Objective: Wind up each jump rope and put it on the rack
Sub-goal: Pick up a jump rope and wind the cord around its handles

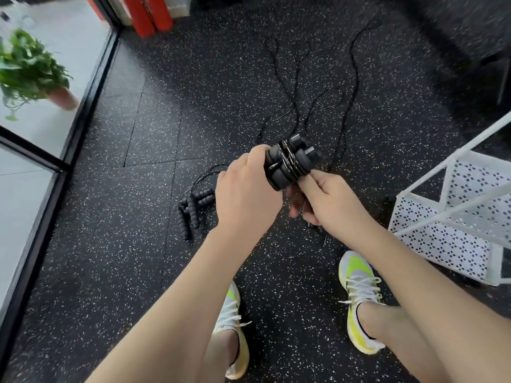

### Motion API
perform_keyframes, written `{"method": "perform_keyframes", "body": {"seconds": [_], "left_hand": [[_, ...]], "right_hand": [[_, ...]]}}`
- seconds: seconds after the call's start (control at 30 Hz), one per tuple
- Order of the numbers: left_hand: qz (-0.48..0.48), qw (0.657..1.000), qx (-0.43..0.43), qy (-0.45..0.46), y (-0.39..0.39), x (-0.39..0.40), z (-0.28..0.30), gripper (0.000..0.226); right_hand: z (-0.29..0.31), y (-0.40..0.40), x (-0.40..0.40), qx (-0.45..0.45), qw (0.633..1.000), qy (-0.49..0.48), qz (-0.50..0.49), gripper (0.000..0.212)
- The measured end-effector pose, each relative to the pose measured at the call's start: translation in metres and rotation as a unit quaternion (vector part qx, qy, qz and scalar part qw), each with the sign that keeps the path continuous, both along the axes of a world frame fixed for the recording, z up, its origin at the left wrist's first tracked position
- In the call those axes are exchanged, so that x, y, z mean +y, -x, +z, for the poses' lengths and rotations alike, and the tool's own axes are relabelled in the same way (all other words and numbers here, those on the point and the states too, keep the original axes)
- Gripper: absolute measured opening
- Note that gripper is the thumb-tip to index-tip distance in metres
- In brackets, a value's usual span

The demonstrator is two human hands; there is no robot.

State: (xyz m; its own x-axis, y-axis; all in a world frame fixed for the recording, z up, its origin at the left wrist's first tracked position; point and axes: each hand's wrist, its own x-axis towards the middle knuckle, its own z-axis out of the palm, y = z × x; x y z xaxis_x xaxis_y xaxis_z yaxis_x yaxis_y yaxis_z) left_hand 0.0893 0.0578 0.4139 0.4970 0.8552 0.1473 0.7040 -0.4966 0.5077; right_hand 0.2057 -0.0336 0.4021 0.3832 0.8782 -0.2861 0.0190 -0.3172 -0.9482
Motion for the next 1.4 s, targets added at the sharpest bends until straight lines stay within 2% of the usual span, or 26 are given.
{"method": "perform_keyframes", "body": {"seconds": [0.2,0.5,0.7,0.8,0.87,0.93,1.03,1.17,1.27,1.4], "left_hand": [[0.035,0.996,0.083,-0.009,0.001,0.006,-0.007,0.039],[0.048,0.988,0.148,0.016,0.004,0.009,-0.016,0.027],[0.022,0.973,0.227,-0.044,0.007,0.004,-0.022,0.030],[-0.008,0.961,0.274,-0.047,0.007,-0.001,-0.024,0.041],[-0.033,0.957,0.283,-0.045,0.007,-0.002,-0.025,0.040],[-0.062,0.956,0.282,-0.058,0.007,-0.003,-0.027,0.040],[-0.106,0.959,0.246,-0.090,0.008,-0.005,-0.030,0.038],[-0.160,0.960,0.185,-0.134,0.008,-0.006,-0.037,0.039],[-0.208,0.954,0.143,-0.161,0.008,-0.006,-0.044,0.037],[-0.268,0.941,0.100,-0.178,0.006,-0.009,-0.043,0.034]], "right_hand": [[0.011,0.009,-0.004,-0.189,0.978,0.060,0.068,0.044],[0.025,0.017,-0.008,-0.222,0.947,0.134,0.188,0.030],[0.031,0.014,-0.012,-0.311,0.909,0.127,0.245,0.023],[0.035,0.009,-0.016,-0.336,0.896,0.109,0.268,0.025],[0.039,0.004,-0.017,-0.358,0.890,0.096,0.265,0.025],[0.042,-0.004,-0.016,-0.374,0.890,0.082,0.245,0.023],[0.044,-0.018,-0.016,-0.350,0.915,0.055,0.192,0.019],[0.045,-0.040,-0.018,-0.342,0.933,0.027,0.112,0.003],[0.044,-0.050,-0.021,-0.291,0.953,0.015,0.078,0.012],[0.040,-0.054,-0.021,-0.261,0.962,0.013,0.078,0.012]]}}
